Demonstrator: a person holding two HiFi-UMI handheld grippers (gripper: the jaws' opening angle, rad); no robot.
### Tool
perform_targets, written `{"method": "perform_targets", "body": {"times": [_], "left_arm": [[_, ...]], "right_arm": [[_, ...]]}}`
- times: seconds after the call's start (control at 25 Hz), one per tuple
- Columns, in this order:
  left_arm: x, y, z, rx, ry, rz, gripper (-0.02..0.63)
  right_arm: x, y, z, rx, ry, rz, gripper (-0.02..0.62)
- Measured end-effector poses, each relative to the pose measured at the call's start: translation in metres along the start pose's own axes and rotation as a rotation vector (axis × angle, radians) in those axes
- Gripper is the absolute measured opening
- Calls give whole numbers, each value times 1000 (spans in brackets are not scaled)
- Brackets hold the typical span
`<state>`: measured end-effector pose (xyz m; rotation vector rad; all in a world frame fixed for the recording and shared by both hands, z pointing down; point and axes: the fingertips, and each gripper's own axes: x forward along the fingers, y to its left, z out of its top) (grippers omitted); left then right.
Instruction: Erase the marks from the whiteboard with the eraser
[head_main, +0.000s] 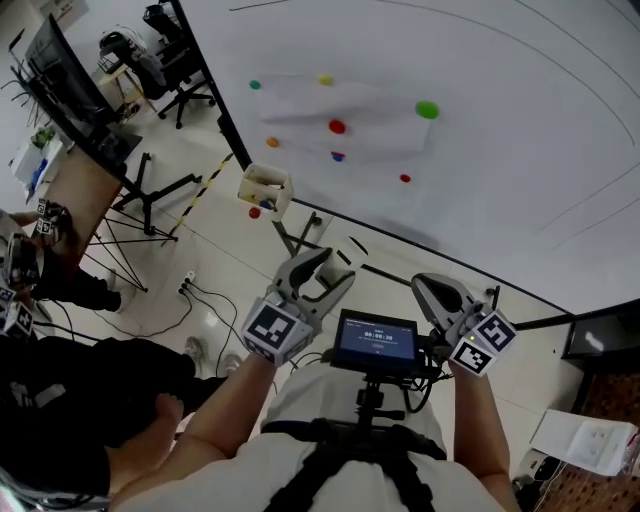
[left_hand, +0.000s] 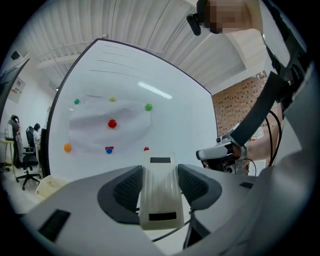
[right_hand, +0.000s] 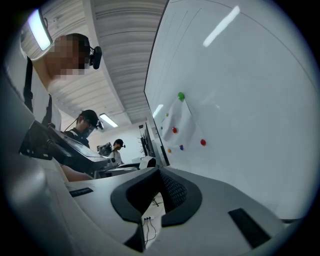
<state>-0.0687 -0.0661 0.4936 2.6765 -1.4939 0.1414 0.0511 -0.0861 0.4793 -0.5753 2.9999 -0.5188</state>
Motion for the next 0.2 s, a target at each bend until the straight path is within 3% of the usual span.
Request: {"method": "perform_targets", "body": {"times": [0.2], "left_arm": [[-3, -7, 5, -7, 1, -20, 259]], "right_arm": [[0, 7, 3, -1, 6, -7, 18]]}}
